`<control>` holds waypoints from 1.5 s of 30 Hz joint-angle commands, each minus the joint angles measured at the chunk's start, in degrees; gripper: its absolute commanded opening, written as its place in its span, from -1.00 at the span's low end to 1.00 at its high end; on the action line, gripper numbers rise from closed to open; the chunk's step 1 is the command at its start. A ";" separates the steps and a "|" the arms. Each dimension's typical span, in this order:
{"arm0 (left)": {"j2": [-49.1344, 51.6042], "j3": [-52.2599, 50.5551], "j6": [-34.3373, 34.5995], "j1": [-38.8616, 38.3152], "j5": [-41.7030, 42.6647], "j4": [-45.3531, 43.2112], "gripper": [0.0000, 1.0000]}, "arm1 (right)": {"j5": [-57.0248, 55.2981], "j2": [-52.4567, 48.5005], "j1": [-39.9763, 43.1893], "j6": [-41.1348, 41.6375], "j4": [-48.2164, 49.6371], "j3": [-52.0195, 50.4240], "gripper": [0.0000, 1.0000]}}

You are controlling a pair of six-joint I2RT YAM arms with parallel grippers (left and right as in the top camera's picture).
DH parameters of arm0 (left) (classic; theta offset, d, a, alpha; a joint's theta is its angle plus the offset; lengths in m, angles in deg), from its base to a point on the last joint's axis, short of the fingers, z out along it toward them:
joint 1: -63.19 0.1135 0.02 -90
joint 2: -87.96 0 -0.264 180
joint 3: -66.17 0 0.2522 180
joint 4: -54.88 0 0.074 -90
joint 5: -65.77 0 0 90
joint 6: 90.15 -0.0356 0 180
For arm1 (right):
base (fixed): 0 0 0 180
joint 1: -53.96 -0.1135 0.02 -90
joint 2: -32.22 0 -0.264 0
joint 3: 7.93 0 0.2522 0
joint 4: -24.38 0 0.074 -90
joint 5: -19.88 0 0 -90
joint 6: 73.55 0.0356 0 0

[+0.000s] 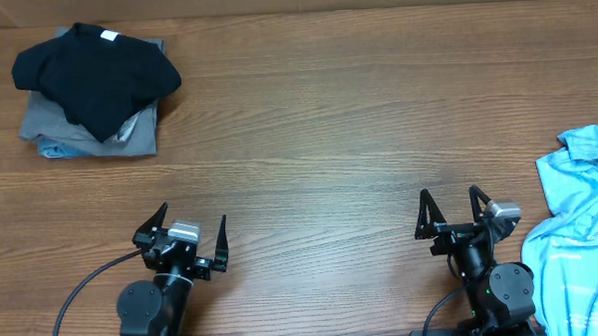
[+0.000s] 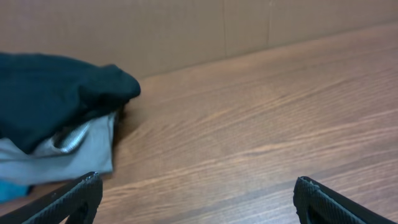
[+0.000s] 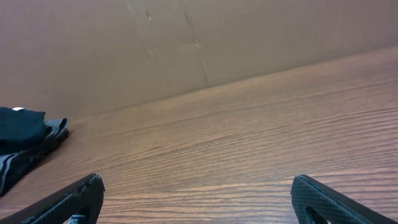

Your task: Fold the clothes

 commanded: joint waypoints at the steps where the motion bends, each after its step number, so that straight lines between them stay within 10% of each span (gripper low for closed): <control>1: -2.29 -4.74 -1.11 0.39 0.22 -5.38 1.00 | -0.13 0.66 0.15 0.15 0.22 -0.07 1.00; 45: -2.12 -8.28 -1.07 0.37 0.00 -13.25 1.00 | -0.13 0.68 0.15 0.15 0.22 -0.07 1.00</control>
